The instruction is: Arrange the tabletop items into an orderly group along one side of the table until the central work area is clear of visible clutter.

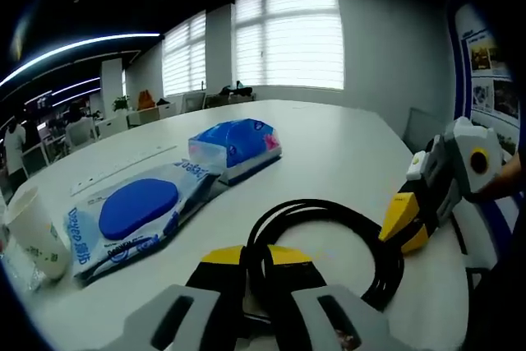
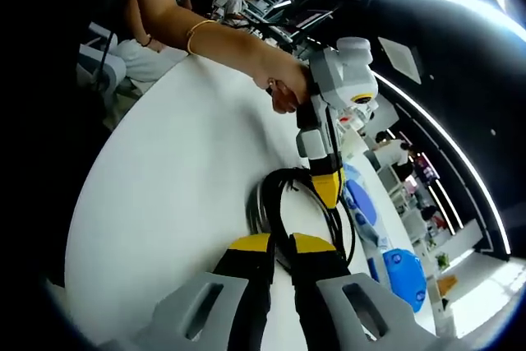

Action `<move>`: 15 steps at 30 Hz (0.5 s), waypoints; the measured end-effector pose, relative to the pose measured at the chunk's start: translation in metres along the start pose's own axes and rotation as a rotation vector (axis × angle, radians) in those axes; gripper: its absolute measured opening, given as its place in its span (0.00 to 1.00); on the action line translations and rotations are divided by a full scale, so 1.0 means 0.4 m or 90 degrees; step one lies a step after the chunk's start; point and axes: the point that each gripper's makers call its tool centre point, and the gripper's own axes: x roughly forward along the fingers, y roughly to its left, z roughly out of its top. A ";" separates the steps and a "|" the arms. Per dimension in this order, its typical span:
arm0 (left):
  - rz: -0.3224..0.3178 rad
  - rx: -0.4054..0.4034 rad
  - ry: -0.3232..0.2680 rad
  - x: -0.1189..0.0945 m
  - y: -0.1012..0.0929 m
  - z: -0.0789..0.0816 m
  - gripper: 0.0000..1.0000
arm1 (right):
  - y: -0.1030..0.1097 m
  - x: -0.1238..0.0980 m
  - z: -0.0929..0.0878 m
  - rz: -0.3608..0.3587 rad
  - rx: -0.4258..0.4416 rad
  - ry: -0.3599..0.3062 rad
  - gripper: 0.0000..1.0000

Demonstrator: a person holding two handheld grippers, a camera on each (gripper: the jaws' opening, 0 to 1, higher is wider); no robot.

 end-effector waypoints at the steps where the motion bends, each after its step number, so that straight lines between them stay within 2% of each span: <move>1: 0.000 0.003 -0.004 0.000 0.000 0.004 0.06 | 0.000 0.001 0.001 0.001 -0.004 0.002 0.05; 7: 0.000 0.014 -0.012 -0.002 0.002 0.014 0.04 | -0.005 0.002 0.005 0.007 0.016 -0.002 0.04; 11: -0.002 0.012 -0.026 -0.008 0.002 0.031 0.04 | -0.008 -0.001 0.009 0.006 0.011 0.002 0.03; 15: 0.002 0.025 -0.034 -0.012 -0.001 0.043 0.03 | -0.007 -0.002 0.013 0.003 -0.021 0.014 0.02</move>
